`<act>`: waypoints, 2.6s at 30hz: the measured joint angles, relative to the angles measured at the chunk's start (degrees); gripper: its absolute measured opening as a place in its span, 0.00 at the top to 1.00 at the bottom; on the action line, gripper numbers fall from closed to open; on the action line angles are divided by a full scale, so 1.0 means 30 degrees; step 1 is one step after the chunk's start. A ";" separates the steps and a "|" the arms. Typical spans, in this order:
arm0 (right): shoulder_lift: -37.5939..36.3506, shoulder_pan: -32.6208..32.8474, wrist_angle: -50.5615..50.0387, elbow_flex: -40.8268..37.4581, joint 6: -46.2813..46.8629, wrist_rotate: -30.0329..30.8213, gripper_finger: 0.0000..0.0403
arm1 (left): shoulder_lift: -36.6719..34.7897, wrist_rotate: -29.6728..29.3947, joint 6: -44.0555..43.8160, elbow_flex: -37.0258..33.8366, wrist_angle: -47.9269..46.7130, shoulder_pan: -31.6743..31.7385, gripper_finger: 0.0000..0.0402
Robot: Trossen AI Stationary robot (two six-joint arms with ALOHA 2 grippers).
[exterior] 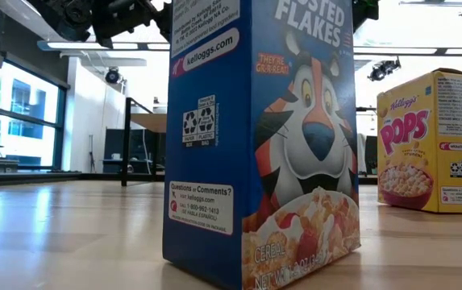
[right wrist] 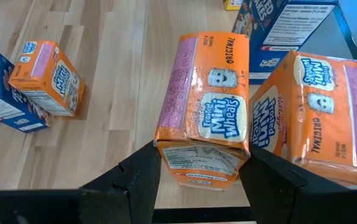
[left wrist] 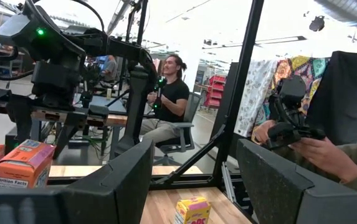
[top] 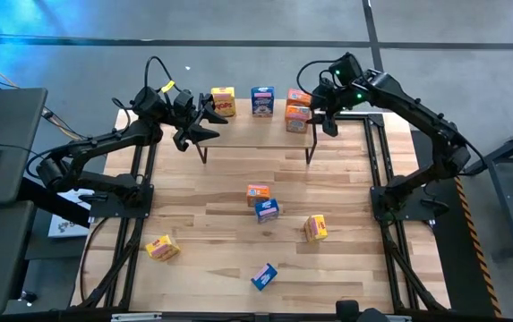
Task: Stack cereal on shelf
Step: Put the top orange box on the shelf aligned with the other orange cereal box
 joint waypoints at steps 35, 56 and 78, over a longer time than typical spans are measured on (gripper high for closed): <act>-0.1474 0.0004 0.0197 0.0000 0.0913 0.1607 0.46 | 0.0000 0.0000 -0.0007 0.0000 0.0001 0.0000 0.44; -0.2922 0.2779 -0.1424 -0.1813 0.6767 0.3963 0.46 | 0.0000 0.0000 -0.0005 0.0000 -0.0006 0.0000 0.44; -0.2850 0.3952 0.2823 -0.5042 0.9229 0.5222 0.46 | 0.0000 0.0000 0.0000 0.0000 -0.0006 0.0000 0.44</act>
